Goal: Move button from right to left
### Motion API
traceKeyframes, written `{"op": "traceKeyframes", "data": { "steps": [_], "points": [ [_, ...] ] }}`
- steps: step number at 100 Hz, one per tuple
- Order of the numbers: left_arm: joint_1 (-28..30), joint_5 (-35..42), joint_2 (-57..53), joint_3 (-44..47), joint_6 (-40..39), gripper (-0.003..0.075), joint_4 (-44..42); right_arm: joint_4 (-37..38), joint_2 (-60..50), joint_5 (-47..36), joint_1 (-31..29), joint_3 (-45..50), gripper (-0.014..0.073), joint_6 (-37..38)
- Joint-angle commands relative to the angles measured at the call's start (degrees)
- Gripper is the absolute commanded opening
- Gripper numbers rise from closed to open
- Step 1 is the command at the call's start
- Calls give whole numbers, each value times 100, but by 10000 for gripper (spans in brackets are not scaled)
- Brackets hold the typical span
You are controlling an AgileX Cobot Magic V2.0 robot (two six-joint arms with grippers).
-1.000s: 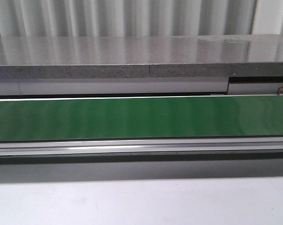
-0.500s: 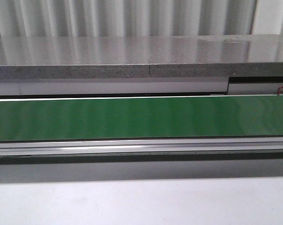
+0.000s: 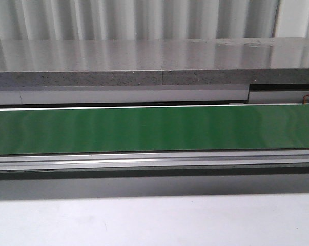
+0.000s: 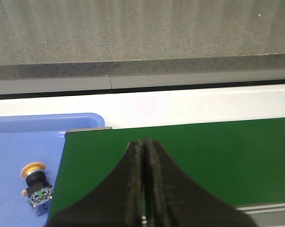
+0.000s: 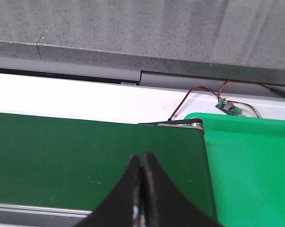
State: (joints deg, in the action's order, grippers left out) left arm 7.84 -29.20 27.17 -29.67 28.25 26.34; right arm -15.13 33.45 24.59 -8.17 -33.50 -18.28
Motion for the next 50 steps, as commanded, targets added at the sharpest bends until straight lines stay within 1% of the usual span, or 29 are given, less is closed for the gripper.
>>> {"op": "traceKeyframes", "data": {
  "steps": [1, 35, 50],
  "points": [
    [-44, 421, 22, -112, -13, -20, 176, -89, 1, -435, -2, -143, -68, -44],
    [-57, 495, 22, -89, -13, -20, 176, -89, 1, -435, -2, -143, -68, -44],
    [-210, 1036, -32, 178, -13, -20, 93, -89, 1, -435, -2, -143, -68, -44]
  ]
}}
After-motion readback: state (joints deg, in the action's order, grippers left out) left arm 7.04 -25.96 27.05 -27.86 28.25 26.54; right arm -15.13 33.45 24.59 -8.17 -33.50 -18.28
